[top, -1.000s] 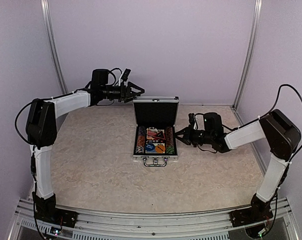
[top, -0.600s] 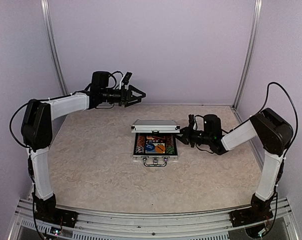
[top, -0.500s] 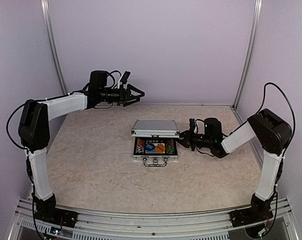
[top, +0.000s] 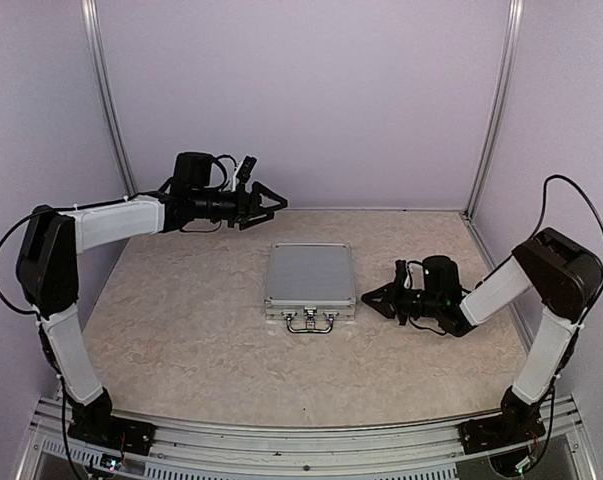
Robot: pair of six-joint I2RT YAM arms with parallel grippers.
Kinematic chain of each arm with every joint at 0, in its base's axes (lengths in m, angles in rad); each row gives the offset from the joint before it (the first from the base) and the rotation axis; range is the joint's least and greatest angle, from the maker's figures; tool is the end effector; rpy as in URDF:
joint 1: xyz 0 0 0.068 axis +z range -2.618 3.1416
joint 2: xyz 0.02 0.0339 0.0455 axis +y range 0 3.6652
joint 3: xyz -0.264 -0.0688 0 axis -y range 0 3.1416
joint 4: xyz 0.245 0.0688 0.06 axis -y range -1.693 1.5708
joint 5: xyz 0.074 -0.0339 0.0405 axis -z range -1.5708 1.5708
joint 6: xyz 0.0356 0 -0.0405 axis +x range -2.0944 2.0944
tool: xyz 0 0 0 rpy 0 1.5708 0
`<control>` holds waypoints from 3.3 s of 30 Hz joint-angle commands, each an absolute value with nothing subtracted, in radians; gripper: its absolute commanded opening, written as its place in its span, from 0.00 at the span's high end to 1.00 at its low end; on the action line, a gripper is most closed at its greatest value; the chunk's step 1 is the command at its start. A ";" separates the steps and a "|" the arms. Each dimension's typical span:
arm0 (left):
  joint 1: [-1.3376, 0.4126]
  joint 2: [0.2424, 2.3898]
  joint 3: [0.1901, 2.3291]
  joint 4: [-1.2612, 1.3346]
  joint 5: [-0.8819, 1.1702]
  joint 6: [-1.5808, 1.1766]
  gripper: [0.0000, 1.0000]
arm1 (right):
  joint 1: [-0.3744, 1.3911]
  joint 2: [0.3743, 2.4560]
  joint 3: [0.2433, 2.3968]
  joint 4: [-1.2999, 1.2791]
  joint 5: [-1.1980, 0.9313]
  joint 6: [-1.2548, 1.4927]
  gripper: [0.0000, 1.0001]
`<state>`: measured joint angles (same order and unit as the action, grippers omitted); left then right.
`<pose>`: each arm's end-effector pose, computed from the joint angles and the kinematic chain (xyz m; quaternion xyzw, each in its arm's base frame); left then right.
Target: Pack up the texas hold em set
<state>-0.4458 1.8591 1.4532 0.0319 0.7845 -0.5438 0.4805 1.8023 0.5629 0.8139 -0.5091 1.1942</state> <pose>0.3827 -0.2108 0.2888 0.1777 0.7731 -0.5251 0.3081 0.2693 0.1599 0.1149 0.1563 0.8098 0.5312 0.1938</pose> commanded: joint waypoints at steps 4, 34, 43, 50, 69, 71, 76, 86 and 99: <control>-0.563 1.795 1.314 0.066 0.688 -0.557 0.14 | 0.584 1.607 0.573 0.505 -0.300 0.974 0.97; -0.700 2.079 1.116 0.272 0.709 -0.675 0.54 | 0.882 1.763 0.861 0.231 -0.103 0.822 0.85; -0.676 2.032 1.058 0.344 0.726 -0.701 0.54 | 0.909 1.834 0.905 0.200 -0.108 0.813 0.74; -0.676 2.032 1.038 0.372 0.734 -0.708 0.54 | 0.911 1.897 0.967 0.175 -0.112 0.794 0.67; -0.673 2.024 1.032 0.374 0.729 -0.706 0.54 | 0.914 1.879 0.991 0.208 -0.170 0.812 0.66; -0.673 2.023 1.032 0.373 0.727 -0.706 0.54 | 0.913 1.878 0.989 0.219 -0.172 0.815 0.65; -0.673 2.012 1.029 0.367 0.726 -0.701 0.54 | 0.910 1.872 0.963 0.261 -0.188 0.847 0.65; -0.673 2.005 1.025 0.365 0.723 -0.701 0.54 | 0.874 1.815 0.890 0.350 -0.183 0.906 0.64; -0.673 1.992 1.023 0.340 0.712 -0.687 0.54 | 0.843 1.849 0.944 0.320 -0.209 0.871 0.63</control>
